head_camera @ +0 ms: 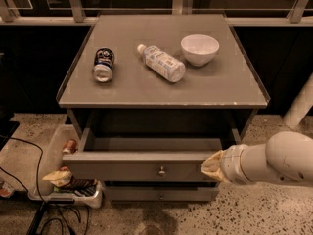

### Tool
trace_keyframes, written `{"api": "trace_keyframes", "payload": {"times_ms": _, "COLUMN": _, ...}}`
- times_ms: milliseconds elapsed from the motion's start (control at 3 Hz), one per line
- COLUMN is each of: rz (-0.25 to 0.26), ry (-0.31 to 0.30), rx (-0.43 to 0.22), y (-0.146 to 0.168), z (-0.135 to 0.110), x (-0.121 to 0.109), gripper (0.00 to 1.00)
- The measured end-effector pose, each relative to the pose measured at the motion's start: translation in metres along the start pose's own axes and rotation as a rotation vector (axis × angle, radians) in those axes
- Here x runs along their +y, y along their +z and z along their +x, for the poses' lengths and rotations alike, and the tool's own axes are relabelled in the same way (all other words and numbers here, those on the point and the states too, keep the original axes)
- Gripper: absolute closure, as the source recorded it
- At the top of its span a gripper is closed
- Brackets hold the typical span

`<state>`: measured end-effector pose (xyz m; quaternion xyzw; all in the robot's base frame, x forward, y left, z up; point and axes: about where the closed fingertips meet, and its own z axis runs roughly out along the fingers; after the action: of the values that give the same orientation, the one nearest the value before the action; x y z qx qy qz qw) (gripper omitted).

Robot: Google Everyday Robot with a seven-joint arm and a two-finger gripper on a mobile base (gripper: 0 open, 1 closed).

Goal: Close top drawer

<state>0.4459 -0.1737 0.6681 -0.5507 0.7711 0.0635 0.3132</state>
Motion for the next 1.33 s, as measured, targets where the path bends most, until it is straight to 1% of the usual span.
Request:
{"api": "trace_keyframes", "payload": {"times_ms": 667, "rz": 0.0, "ry": 0.0, "rx": 0.0, "y": 0.0, "z": 0.0, "x": 0.0, "gripper": 0.13}}
{"api": "trace_keyframes", "payload": {"times_ms": 1000, "rz": 0.0, "ry": 0.0, "rx": 0.0, "y": 0.0, "z": -0.0001, "x": 0.0, "gripper": 0.0}}
{"api": "trace_keyframes", "payload": {"times_ms": 1333, "rz": 0.0, "ry": 0.0, "rx": 0.0, "y": 0.0, "z": -0.0001, "x": 0.0, "gripper": 0.0}}
